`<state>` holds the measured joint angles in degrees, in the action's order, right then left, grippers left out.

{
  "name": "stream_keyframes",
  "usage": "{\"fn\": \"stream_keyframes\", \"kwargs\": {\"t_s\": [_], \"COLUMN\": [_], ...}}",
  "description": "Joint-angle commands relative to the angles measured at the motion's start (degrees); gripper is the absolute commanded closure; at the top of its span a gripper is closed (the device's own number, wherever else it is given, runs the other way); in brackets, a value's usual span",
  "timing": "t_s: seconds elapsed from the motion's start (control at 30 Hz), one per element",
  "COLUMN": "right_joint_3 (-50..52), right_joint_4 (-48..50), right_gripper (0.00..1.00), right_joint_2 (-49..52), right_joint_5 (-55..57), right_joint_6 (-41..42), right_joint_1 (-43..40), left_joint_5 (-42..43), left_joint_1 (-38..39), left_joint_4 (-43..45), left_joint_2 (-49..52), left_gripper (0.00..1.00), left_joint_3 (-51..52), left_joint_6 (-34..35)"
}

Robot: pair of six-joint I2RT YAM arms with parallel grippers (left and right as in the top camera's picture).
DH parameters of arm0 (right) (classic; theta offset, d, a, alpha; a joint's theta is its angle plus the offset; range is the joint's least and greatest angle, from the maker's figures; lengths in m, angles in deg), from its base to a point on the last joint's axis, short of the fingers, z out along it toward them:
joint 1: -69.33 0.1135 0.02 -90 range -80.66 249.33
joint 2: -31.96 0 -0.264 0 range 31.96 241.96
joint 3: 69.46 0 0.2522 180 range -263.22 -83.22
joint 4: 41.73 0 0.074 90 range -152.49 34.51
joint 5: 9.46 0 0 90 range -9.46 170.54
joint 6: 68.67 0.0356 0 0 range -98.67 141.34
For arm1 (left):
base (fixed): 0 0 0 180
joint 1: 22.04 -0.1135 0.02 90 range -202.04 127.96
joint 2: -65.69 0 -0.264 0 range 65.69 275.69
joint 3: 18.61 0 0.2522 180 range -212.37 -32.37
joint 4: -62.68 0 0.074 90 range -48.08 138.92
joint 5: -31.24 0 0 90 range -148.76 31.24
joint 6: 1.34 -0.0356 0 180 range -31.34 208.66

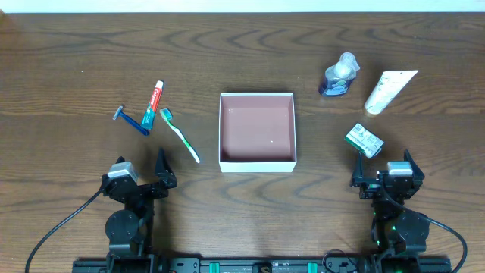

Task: Pack container
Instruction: 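Raise the right gripper toward the white Pantene tube, then grasp the white Pantene tube with the right gripper and lift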

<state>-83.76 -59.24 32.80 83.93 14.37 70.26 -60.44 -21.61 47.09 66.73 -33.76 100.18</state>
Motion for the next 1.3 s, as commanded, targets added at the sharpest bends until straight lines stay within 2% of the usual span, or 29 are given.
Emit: {"fn": "stream_keyframes", "kwargs": {"t_s": [0.0,0.1,0.27,0.43,0.6,0.67,0.83,0.93,1.1,1.27], "right_joint_3": [0.2,0.2,-1.4,-10.9,-29.5,-38.8,-65.1,-75.6,-79.3,-79.3], "right_joint_4": [0.6,1.4,2.6,3.7,-1.2,-8.0,-32.6,-38.8,-35.7,-33.5], "right_gripper": [0.01,0.01,0.01,0.01,0.01,0.01,0.01,0.01,0.01,0.01], "right_joint_2": [-0.4,-0.4,-0.1,6.0,22.7,31.1,52.9,62.6,70.3,74.5], "right_joint_5": [1.9,1.5,-7.6,-8.4,-11.4,-11.4,-11.3,-11.4,-11.6,-9.4], "right_joint_6": [-0.9,0.7,3.7,3.7,3.7,4.5,3.6,3.8,6.2,18.5], "right_joint_1": [-0.3,-0.2,-0.2,-0.2,-0.2,-0.2,-0.2,-0.2,-0.3,-3.0], "left_joint_5": [-0.5,-0.5,-0.5,-0.5,-0.5,-0.5,-0.5,-0.5,-0.5,-0.5], "left_joint_1": [0.0,0.0,0.0,0.0,0.0,0.0,0.0,0.0,0.0,0.0], "left_joint_4": [-2.2,-2.2,-2.2,-2.2,-2.2,-2.2,-2.2,-2.2,-2.2,-2.2], "left_joint_2": [0.3,0.3,0.3,0.3,0.3,0.3,0.3,0.3,0.3,0.3], "left_gripper": [0.02,0.02,0.02,0.02,0.02,0.02,0.02,0.02,0.02,0.02], "left_joint_3": [1.2,1.2,1.2,1.2,1.2,1.2,1.2,1.2,1.2,1.2], "left_joint_6": [-1.2,-1.2,-1.2,-1.2,-1.2,-1.2,-1.2,-1.2,-1.2,-1.2]}}
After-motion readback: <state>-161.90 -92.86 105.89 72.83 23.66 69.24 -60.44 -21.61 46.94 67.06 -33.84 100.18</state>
